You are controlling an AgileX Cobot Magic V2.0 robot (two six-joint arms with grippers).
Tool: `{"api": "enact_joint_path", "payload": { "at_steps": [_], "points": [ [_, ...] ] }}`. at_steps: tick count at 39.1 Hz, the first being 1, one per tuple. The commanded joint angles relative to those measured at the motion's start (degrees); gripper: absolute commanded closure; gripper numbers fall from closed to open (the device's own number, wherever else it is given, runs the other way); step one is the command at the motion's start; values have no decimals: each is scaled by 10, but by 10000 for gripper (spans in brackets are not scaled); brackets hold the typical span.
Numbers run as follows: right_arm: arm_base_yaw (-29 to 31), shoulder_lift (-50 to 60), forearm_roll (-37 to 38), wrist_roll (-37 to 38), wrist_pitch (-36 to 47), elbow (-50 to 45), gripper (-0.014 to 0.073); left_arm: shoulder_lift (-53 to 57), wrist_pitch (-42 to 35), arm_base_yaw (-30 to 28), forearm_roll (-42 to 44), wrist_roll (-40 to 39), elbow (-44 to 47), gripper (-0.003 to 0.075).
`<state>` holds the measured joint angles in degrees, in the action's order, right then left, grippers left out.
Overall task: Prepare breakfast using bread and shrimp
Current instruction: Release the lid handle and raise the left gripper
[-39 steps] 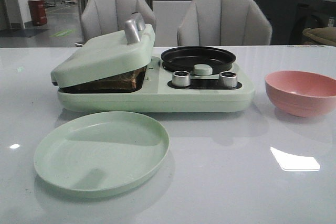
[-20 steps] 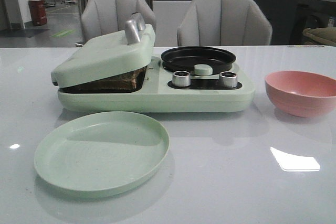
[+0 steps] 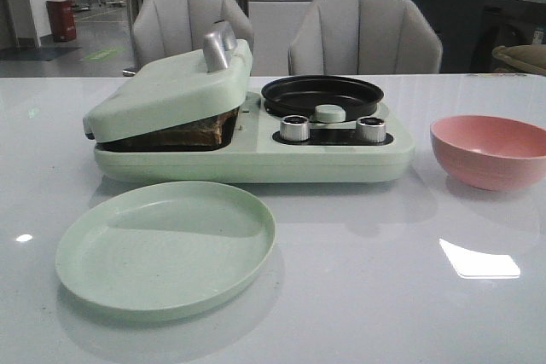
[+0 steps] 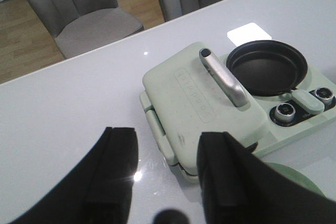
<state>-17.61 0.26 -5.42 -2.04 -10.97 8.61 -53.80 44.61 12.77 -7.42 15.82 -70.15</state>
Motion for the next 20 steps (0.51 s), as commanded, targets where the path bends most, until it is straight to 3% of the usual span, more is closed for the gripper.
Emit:
{"api": "enact_joint_path", "payload": {
  "at_steps": [1, 20],
  "points": [
    [2, -7, 2, -1, 44, 16, -9, 50, -85, 4, -19, -8, 51, 368],
    [2, -7, 2, -1, 44, 16, -9, 310, -230, 4, -63, -8, 358, 368]
  ]
}}
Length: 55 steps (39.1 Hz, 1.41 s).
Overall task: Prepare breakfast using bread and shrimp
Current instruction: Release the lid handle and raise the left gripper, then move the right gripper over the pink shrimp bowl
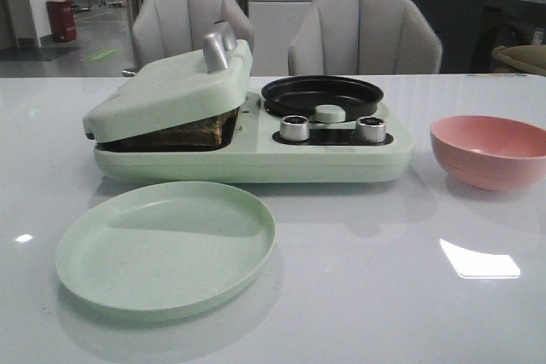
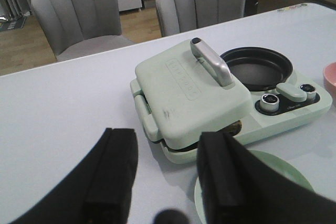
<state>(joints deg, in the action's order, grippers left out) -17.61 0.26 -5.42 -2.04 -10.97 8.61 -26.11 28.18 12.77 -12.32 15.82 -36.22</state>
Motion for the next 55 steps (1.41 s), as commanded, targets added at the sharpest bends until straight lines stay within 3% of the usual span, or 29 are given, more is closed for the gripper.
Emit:
{"api": "enact_joint_path", "payload": {
  "at_steps": [1, 13, 25, 28, 33, 55],
  "points": [
    [2, -7, 2, -1, 44, 16, -9, 43, -67, 4, -14, -8, 27, 368],
    [2, -7, 2, -1, 44, 16, -9, 157, -67, 4, -22, -8, 117, 368],
    [2, -7, 2, -1, 44, 16, -9, 169, -83, 23, -44, -8, 146, 376],
    [2, -7, 2, -1, 44, 16, -9, 169, -82, 34, -44, -8, 146, 437],
    [2, -7, 2, -1, 44, 16, -9, 169, -80, 38, -44, -8, 146, 612],
    [2, -7, 6, -2, 53, 16, -9, 169, -77, 38, -44, -8, 148, 606]
  ]
}}
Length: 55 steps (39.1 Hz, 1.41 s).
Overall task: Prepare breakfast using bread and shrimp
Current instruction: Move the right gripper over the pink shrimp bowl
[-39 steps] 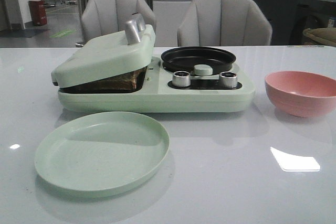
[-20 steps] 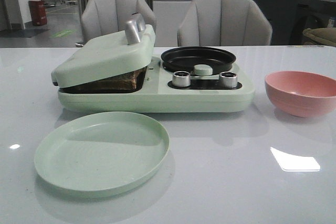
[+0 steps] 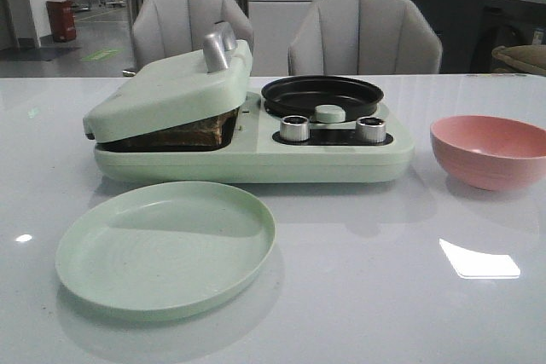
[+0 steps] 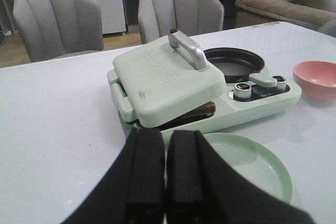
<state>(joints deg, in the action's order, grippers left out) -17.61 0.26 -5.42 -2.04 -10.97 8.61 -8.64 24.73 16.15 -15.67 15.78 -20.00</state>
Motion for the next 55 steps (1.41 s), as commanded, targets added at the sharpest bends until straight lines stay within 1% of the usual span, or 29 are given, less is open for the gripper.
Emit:
{"api": "enact_joint_path", "payload": {
  "at_steps": [1, 7, 18, 27, 55],
  "points": [
    [2, -7, 9, -2, 60, 16, -9, -6, -42, 4, -10, -7, -15, 606],
    [2, -23, 12, -3, 80, 28, -9, -6, -42, 4, -10, -7, -15, 606],
    [2, -173, 12, -3, 17, 129, -9, -6, -42, 4, -10, -7, -15, 606],
    [2, -237, 6, -2, 27, 131, -9, -6, -42, 4, -10, -7, -15, 606],
    [2, -252, 1, -1, 33, 136, -12, -6, -42, 4, -10, -7, -15, 606]
  ]
}}
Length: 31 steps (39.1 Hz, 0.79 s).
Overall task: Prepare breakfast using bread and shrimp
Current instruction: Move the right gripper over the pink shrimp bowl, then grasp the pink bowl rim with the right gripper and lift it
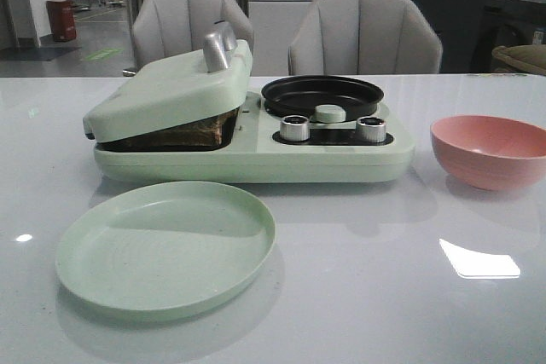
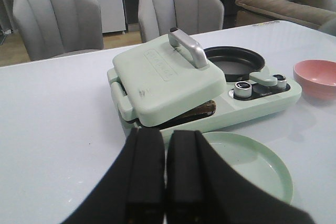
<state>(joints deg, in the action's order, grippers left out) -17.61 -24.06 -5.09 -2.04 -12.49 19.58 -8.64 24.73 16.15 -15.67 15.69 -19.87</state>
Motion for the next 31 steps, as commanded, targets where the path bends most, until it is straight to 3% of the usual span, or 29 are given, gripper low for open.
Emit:
{"api": "enact_joint_path", "payload": {
  "at_steps": [1, 13, 31],
  "points": [
    [2, -11, -5, -1, 48, 29, -12, -6, -42, 4, -10, -6, -16, 606],
    [30, -139, -61, 0, -2, 155, -11, -6, -42, 4, -10, -6, -16, 606],
    [234, -430, -180, 0, -119, 357, -10, -6, -42, 4, -10, -6, -16, 606]
  ]
}}
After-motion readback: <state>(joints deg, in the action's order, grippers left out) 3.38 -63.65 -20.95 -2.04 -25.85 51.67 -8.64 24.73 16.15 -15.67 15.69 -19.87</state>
